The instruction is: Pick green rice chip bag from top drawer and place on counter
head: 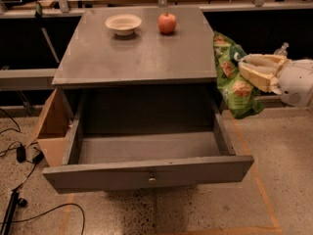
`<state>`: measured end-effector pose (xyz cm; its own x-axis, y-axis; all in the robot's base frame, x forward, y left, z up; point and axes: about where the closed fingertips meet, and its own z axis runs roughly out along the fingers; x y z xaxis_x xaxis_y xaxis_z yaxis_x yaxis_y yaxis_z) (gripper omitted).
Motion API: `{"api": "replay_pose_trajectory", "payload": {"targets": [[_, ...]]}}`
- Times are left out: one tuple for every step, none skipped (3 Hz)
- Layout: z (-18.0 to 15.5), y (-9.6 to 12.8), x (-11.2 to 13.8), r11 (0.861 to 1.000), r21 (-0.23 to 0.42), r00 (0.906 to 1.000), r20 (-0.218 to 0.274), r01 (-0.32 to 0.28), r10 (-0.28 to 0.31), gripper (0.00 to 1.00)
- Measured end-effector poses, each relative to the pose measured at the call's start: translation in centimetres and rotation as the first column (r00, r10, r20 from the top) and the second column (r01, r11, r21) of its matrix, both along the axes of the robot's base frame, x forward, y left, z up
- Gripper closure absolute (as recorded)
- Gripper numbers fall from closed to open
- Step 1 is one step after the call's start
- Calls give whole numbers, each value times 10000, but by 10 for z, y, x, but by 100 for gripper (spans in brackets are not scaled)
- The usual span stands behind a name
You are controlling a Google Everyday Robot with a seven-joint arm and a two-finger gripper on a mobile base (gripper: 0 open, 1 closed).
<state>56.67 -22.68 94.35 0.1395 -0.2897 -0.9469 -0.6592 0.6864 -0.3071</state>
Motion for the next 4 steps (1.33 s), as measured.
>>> {"api": "replay_pose_trajectory", "payload": {"targets": [[2,-1,1,10000,12,10000,27,34,-34,100],[27,25,21,9985,169,9965,656,-526,514,100],[54,61,49,9884,257,9835,1064,-1496,1461,100],[51,113,80,9629,455,9605,978,-2658,2605,100]]}}
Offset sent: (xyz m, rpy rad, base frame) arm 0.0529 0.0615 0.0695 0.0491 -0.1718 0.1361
